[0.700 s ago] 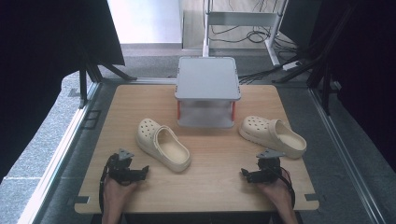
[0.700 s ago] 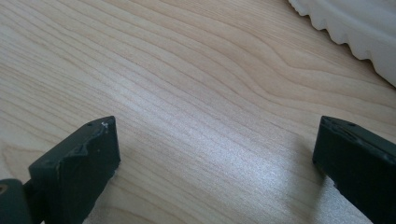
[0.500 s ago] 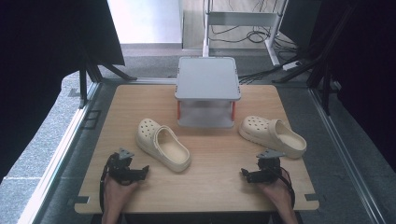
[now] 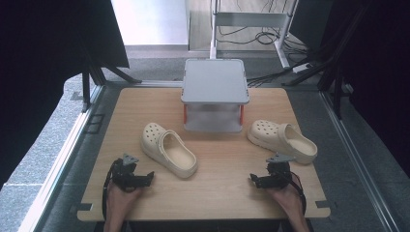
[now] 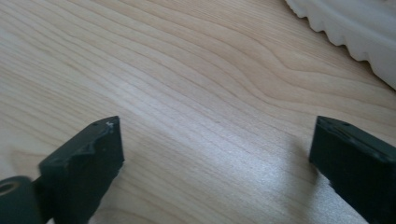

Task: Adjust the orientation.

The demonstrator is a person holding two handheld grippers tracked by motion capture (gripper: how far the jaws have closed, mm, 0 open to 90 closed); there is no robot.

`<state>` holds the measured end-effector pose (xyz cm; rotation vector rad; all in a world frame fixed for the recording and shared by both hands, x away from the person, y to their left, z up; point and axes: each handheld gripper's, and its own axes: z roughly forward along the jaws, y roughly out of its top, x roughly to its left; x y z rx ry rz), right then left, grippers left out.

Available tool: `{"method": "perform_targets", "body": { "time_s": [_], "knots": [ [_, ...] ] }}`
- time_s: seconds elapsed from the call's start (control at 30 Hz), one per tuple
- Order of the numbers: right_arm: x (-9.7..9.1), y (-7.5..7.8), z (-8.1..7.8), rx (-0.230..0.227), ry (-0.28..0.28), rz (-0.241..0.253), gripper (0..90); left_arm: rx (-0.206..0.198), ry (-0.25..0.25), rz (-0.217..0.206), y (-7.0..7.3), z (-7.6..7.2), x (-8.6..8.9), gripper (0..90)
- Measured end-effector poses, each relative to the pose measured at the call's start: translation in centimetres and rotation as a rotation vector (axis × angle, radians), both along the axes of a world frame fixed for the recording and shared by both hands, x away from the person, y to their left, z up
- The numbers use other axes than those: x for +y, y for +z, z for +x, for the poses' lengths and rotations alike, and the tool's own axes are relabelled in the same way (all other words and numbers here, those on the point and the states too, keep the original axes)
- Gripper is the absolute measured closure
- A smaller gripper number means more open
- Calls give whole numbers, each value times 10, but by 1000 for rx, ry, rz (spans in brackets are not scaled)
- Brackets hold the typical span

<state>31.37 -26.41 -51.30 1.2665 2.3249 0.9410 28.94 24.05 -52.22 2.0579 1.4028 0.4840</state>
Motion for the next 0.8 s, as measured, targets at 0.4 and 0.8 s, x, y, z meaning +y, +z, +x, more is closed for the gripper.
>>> {"method": "perform_targets", "body": {
  "time_s": [0.4,0.8],
  "knots": [
    [9,22,4,2,62,32,132,-1,0,-1,0,0,0,0],
    [45,54,21,-18,150,57,149,-1,-1,-1,0,0,0,0]
  ]
}}
